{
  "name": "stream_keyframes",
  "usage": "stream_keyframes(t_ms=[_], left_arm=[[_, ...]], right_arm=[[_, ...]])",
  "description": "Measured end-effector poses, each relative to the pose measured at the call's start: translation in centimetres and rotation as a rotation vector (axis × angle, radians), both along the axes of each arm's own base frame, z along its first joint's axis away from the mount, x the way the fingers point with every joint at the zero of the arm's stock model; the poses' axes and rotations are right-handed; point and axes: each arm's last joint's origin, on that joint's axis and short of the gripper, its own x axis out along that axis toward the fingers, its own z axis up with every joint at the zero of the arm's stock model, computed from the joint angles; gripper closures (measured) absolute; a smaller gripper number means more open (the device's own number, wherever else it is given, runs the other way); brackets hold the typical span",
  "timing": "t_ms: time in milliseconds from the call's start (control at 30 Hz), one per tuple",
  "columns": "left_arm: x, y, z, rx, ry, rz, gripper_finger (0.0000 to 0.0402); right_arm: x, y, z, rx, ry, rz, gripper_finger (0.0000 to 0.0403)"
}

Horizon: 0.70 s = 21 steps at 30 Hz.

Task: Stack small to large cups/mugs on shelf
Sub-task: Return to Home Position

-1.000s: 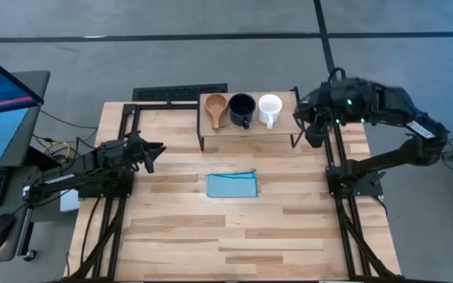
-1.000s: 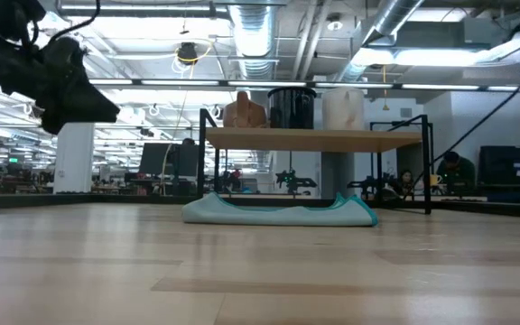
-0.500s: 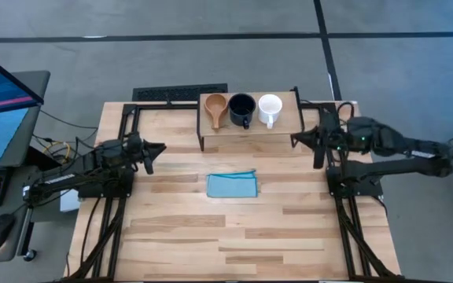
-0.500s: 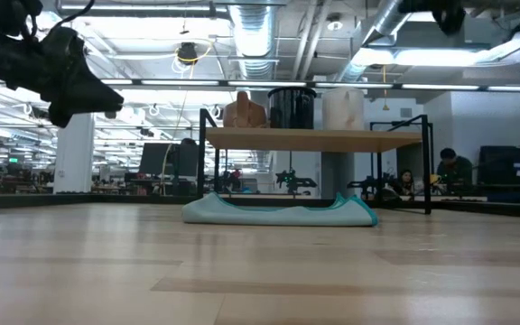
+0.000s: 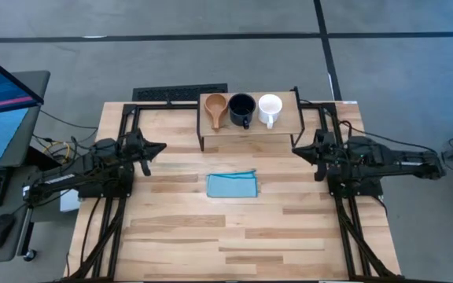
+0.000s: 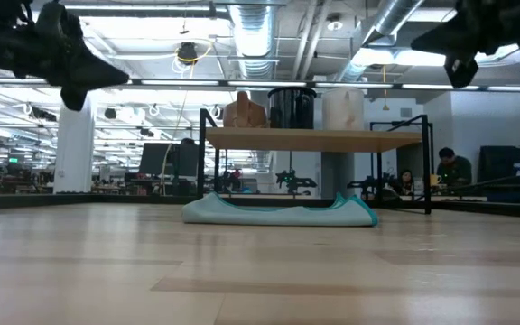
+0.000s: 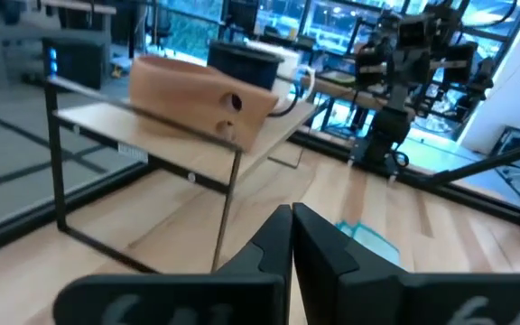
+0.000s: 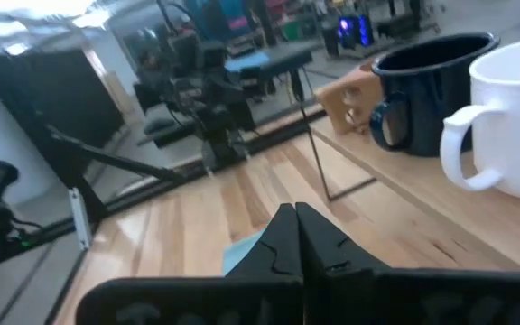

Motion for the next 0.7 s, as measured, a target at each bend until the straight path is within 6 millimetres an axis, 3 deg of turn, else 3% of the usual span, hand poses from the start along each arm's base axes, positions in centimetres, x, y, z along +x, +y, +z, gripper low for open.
stream_keyframes(t_ms=[400,700], left_arm=[[0.1,-0.1,0.6,0.043,-0.047,-0.052,0.0401],[0.0,-0.2,1.6,0.146,-0.125,-0.057,0.0401]], right_arm=[[-2.5,0.2,-2.8,-0.017,-0.155,0.023,0.0401],[-2.1,0.1,-3.0,-0.129,-0.169,0.034,0.0401]])
